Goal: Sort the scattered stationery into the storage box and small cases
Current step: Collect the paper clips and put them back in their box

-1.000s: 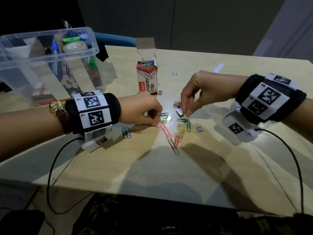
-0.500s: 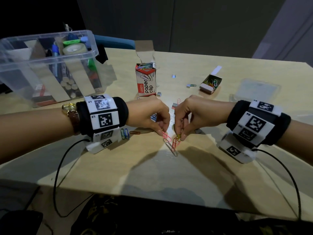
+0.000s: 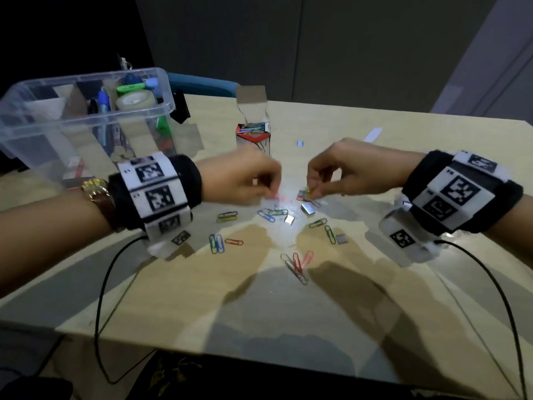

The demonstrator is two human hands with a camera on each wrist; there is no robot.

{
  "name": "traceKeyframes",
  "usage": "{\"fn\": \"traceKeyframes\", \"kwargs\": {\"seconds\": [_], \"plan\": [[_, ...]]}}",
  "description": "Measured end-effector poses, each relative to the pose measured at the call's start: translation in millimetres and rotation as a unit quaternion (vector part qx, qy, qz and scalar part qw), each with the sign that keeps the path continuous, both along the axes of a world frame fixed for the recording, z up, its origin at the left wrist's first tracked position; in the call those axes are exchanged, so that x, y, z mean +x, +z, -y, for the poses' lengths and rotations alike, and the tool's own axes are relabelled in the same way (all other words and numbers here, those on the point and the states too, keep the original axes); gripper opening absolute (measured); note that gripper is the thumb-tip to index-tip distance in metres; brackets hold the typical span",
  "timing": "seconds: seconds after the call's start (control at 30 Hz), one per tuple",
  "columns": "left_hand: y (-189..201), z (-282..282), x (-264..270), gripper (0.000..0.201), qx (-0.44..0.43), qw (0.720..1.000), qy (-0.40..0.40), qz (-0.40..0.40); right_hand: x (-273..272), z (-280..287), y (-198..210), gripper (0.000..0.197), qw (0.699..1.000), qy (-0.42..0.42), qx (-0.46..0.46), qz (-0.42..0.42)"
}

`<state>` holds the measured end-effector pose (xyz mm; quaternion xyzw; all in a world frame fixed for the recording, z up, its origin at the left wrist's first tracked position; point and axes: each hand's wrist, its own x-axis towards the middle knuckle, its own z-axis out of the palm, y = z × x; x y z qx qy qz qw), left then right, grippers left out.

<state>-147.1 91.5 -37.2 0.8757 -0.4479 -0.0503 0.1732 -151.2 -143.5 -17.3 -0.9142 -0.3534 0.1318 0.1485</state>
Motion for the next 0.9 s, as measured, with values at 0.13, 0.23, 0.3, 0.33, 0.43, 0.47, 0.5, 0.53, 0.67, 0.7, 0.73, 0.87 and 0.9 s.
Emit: {"fn": "traceKeyframes", "kwargs": {"seconds": [0.13,0.23,0.3,0.33,0.43,0.47,0.5,0.53,0.67,0.7,0.73,0.87,0.9], "plan": [[46.9,-19.9,33.8,0.005,-0.128,0.979,0.133,0.083,16.1,0.8,23.0,0.005,0.997,-0.048,0.060,0.032],[53.1,-23.7,55.5,0.008,-0.074,0.971,0.202,0.104,21.8,-1.2,30.1,0.006,0.992,-0.069,0.094,0.050],[48.1,-19.5,64.4,0.007,-0.022,0.969,0.216,0.115,23.5,-2.5,31.4,0.007,0.990,-0.074,0.105,0.060],[44.9,-16.8,67.5,0.005,-0.003,0.968,0.218,0.121,23.8,-2.7,31.7,0.007,0.989,-0.075,0.108,0.065],[40.4,-11.1,73.0,0.003,0.018,0.966,0.227,0.124,22.5,-1.9,32.3,0.006,0.988,-0.077,0.111,0.070],[40.2,-9.6,73.7,0.005,0.018,0.966,0.228,0.123,22.0,-1.2,32.4,0.006,0.988,-0.078,0.109,0.070],[40.5,-8.3,73.8,0.007,0.018,0.966,0.228,0.121,21.5,-0.7,32.6,0.005,0.989,-0.078,0.108,0.070],[41.0,-7.1,73.4,0.008,0.018,0.966,0.227,0.120,21.0,-0.4,32.9,0.005,0.989,-0.078,0.106,0.072],[37.5,-0.6,71.9,0.010,0.001,0.965,0.230,0.129,20.5,-2.4,37.1,0.005,0.988,-0.076,0.107,0.079],[35.2,1.1,71.6,0.010,-0.008,0.964,0.232,0.130,20.9,-3.8,38.2,0.006,0.987,-0.076,0.114,0.081],[33.2,1.7,71.8,0.010,-0.019,0.964,0.233,0.124,21.8,-5.9,38.9,0.007,0.986,-0.079,0.123,0.084],[34.6,-7.6,70.5,0.014,-0.119,0.963,0.227,0.082,32.7,-19.0,36.2,0.008,0.976,-0.116,0.155,0.097],[36.5,-13.3,69.7,0.015,-0.152,0.958,0.232,0.078,36.8,-24.0,34.6,0.008,0.974,-0.122,0.160,0.101]]}}
